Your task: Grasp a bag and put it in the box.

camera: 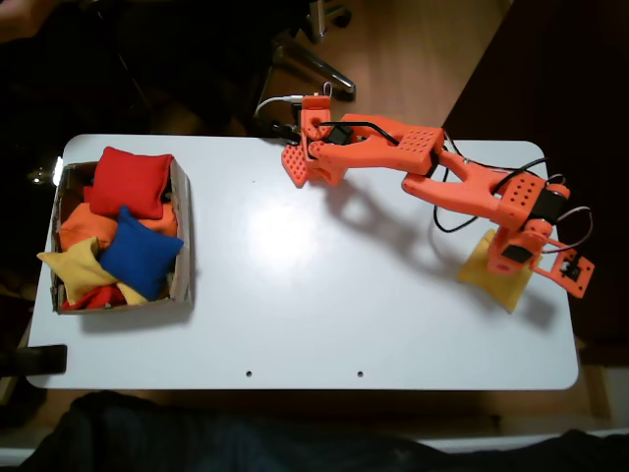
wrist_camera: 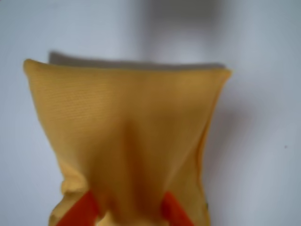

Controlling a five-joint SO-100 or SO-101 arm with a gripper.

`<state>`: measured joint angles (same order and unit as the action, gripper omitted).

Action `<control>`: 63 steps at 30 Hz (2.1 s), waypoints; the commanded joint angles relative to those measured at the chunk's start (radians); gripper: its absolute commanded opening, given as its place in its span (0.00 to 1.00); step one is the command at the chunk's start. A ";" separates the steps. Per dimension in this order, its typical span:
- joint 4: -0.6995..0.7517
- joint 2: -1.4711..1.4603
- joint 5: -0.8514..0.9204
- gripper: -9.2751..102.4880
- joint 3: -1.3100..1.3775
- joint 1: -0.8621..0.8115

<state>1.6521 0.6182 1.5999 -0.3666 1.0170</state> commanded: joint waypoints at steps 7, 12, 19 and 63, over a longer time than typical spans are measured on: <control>0.222 -0.288 -0.026 0.24 0.618 -0.017; 0.221 -0.302 -0.057 0.23 0.621 -0.014; 0.221 -0.249 -0.064 0.23 0.534 -0.021; 0.219 0.495 -0.129 0.45 -0.322 0.086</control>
<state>1.8577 1.0324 1.4926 -0.6750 1.0876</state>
